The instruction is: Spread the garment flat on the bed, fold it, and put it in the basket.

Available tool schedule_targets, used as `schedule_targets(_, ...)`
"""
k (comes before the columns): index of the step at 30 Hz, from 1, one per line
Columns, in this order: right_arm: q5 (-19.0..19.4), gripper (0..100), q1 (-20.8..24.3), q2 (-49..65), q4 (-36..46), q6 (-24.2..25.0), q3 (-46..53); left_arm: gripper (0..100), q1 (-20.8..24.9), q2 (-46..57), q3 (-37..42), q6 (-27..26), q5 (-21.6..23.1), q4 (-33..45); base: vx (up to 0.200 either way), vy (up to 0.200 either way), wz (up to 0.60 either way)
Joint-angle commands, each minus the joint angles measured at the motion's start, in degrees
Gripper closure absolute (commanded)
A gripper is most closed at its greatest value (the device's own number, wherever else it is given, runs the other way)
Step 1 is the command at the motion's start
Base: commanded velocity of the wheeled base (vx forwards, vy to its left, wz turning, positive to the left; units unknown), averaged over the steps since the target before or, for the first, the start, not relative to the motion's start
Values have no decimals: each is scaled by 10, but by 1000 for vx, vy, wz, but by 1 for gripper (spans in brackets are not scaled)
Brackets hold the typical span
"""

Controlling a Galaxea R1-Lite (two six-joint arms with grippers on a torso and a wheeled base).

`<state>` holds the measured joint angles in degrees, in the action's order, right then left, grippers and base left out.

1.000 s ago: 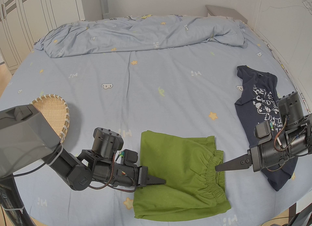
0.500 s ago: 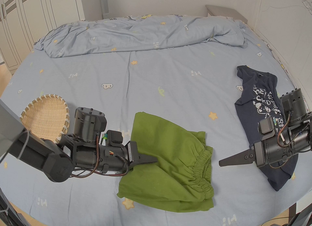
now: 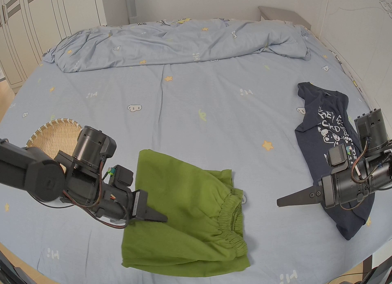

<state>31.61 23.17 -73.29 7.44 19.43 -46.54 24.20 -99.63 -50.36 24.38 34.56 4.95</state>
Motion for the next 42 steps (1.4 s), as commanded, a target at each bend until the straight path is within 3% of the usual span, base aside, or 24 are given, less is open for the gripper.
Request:
schedule_targets(1,0,0,0,1,0,1,0,100,-93,38,-113,-166,1,183,0,0,0)
schedule_targets(7,0,0,0,1,-1,1,0,100,-118,39,-133,-179,1,199,0,0,0)
schedule_targets(33,0,0,1,2,0,1,0,100,-109,31,-126,-191,0,199,0,200,0)
schedule_targets(36,0,0,5,2,0,2,-1,100,-85,27,-109,-209,-21,197,0,67,0)
schedule_targets(42,0,0,-1,2,-1,1,-3,100,-34,35,-98,-232,-127,197,0,0,0)
